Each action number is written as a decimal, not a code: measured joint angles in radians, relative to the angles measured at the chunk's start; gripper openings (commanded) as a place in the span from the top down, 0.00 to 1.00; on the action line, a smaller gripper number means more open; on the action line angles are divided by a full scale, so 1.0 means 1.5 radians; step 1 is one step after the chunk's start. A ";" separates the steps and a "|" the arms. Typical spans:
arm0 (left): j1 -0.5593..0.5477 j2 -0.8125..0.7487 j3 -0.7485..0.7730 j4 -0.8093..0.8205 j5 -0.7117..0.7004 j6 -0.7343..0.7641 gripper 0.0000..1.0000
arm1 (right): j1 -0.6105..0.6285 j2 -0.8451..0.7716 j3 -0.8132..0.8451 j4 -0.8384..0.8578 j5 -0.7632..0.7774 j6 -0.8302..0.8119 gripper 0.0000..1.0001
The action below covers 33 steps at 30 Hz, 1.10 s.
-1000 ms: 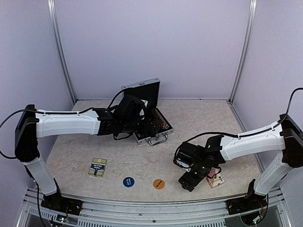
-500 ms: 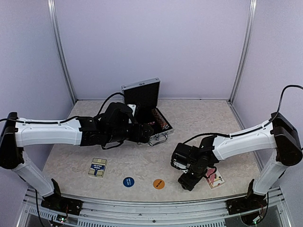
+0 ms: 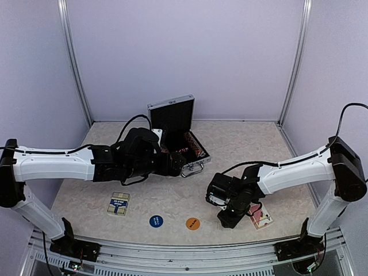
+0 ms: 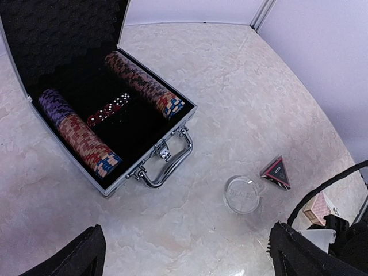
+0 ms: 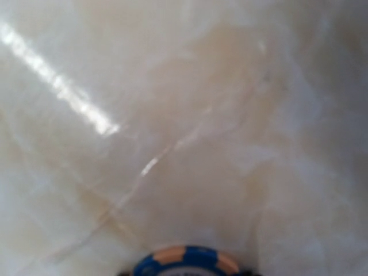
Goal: Pack up texas hold em set
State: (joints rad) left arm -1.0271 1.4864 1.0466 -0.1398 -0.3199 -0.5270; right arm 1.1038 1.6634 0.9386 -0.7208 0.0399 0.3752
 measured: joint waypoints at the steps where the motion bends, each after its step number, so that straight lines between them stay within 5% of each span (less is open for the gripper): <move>1: 0.000 -0.004 -0.004 0.000 0.000 -0.003 0.01 | 0.000 -0.002 0.000 0.000 0.000 0.001 0.68; 15: 0.000 0.013 -0.019 0.014 0.073 -0.030 0.01 | 0.013 -0.093 0.000 0.016 0.052 -0.012 0.72; 33: 0.034 0.257 -0.057 0.311 0.475 -0.096 0.06 | 0.051 -0.229 -0.011 0.052 0.120 -0.019 0.72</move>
State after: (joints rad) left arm -0.9756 1.8717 0.9615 0.3264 0.3927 -0.6708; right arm 1.1801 1.3201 0.9226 -0.6422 0.2192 0.3470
